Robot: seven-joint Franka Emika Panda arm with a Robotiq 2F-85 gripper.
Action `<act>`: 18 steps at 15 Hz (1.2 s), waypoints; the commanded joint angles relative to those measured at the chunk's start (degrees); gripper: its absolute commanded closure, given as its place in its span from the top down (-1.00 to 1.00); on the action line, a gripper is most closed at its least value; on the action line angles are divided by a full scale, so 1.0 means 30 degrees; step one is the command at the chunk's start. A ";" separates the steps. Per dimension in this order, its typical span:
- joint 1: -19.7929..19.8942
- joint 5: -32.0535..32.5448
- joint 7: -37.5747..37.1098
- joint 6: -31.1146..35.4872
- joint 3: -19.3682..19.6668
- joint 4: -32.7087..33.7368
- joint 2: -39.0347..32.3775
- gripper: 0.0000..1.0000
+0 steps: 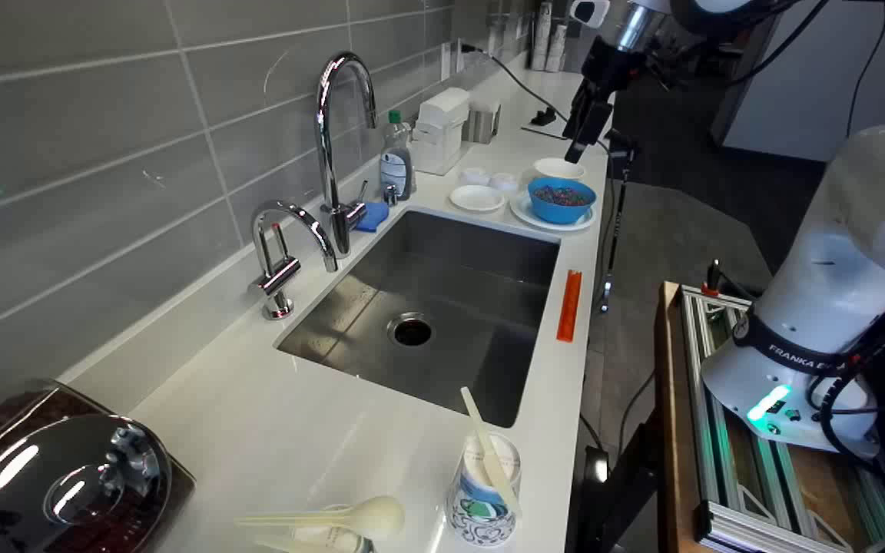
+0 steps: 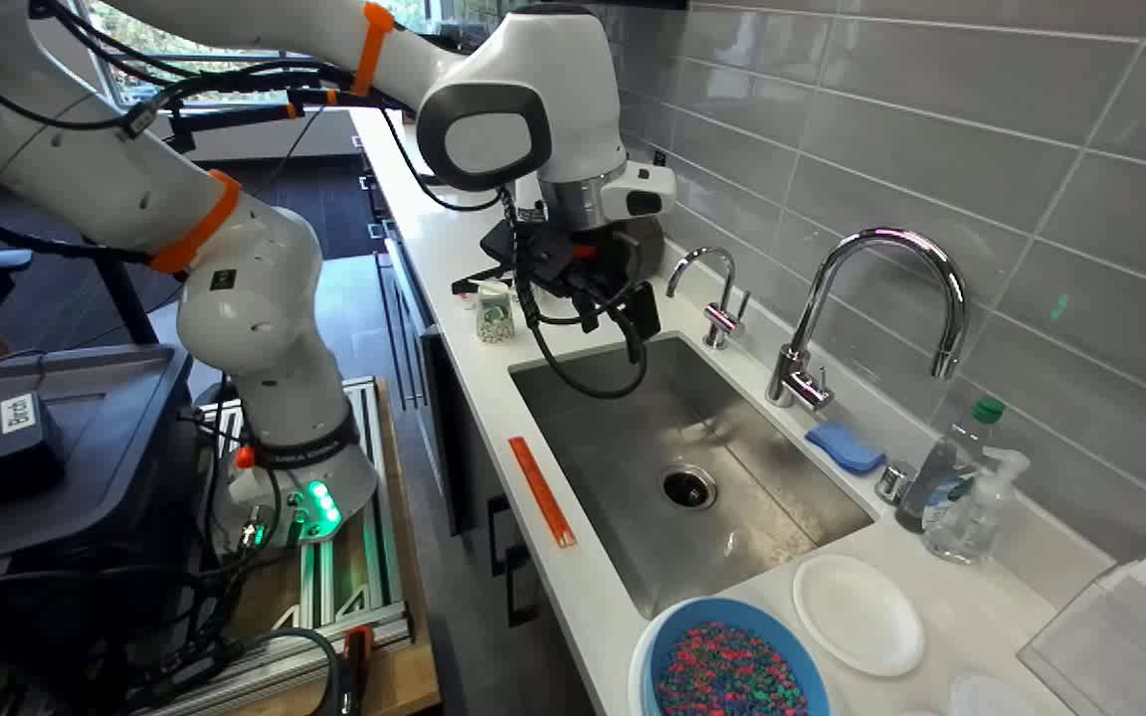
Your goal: Put the knife on the counter top and two pieces of cutlery in the sink
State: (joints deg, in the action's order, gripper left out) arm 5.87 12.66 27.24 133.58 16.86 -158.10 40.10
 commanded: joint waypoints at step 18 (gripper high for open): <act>-0.8450 -0.3096 0.2375 -0.0225 -0.4579 -0.0016 -0.3047 1.00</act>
State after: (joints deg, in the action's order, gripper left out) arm -14.74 6.67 30.95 132.56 4.95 -158.21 34.22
